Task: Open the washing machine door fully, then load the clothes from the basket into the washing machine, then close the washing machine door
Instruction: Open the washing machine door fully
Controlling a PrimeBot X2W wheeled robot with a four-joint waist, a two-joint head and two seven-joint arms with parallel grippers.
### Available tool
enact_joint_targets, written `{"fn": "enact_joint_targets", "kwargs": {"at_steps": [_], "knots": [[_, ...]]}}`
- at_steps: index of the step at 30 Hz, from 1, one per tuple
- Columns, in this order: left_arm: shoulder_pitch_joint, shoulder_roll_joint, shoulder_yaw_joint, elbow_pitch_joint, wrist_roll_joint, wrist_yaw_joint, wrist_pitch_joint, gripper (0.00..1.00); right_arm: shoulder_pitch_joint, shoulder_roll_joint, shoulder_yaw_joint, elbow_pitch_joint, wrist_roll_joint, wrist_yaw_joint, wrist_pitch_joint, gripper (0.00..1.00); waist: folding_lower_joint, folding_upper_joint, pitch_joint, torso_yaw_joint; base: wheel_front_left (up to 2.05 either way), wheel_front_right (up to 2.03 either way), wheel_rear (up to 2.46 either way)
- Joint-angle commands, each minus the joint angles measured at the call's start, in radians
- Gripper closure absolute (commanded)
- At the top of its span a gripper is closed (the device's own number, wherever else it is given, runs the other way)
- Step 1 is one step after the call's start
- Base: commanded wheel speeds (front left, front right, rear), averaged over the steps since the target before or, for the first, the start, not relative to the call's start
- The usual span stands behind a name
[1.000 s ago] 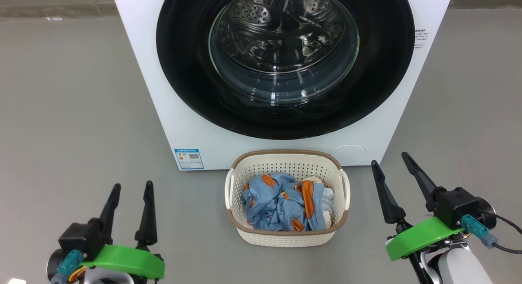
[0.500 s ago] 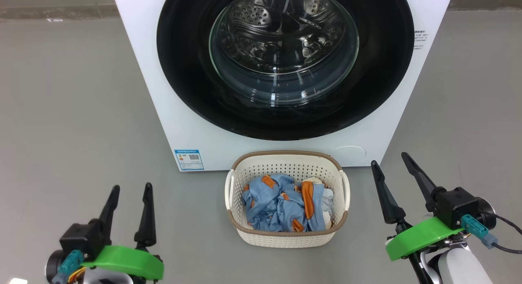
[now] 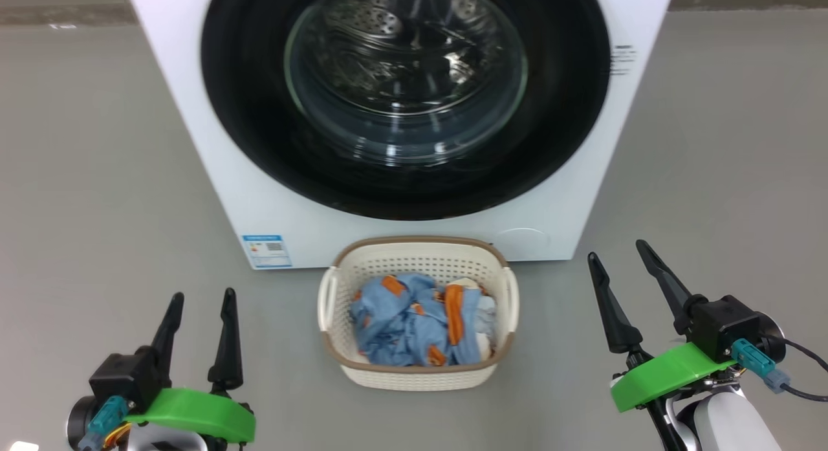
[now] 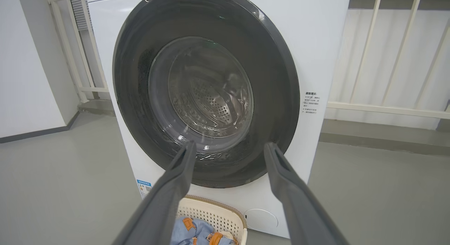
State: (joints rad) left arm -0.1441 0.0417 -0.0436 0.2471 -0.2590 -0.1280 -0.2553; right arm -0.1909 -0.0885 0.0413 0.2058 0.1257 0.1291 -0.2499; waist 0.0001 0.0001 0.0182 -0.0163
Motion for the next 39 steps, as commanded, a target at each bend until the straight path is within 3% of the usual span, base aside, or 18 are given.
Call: {"fn": "enact_joint_targets", "kwargs": {"at_steps": [1, 16, 39], "knots": [[-0.047, 0.016, 0.035, -0.025, 0.01, -0.002, -0.006, 0.0, -0.046, 0.0, 0.017, -0.026, 0.003, 0.002, -0.012, 0.0, 0.0, -0.0001, 0.003, 0.0, 1.23, 1.23, -2.46], [-0.056, 0.016, 0.031, -0.032, -0.023, -0.003, -0.006, 0.0, -0.055, 0.005, 0.011, -0.029, 0.003, 0.002, -0.012, 0.0, 0.0, -0.0001, 0.022, -0.007, 0.91, 0.91, -1.82], [-0.066, 0.013, 0.042, -0.036, -0.008, -0.003, -0.006, 0.0, -0.061, 0.012, 0.0, -0.013, 0.011, 0.002, -0.012, 0.0, -0.0001, -0.0001, 0.046, -0.009, 0.04, 0.04, -0.07]]}}
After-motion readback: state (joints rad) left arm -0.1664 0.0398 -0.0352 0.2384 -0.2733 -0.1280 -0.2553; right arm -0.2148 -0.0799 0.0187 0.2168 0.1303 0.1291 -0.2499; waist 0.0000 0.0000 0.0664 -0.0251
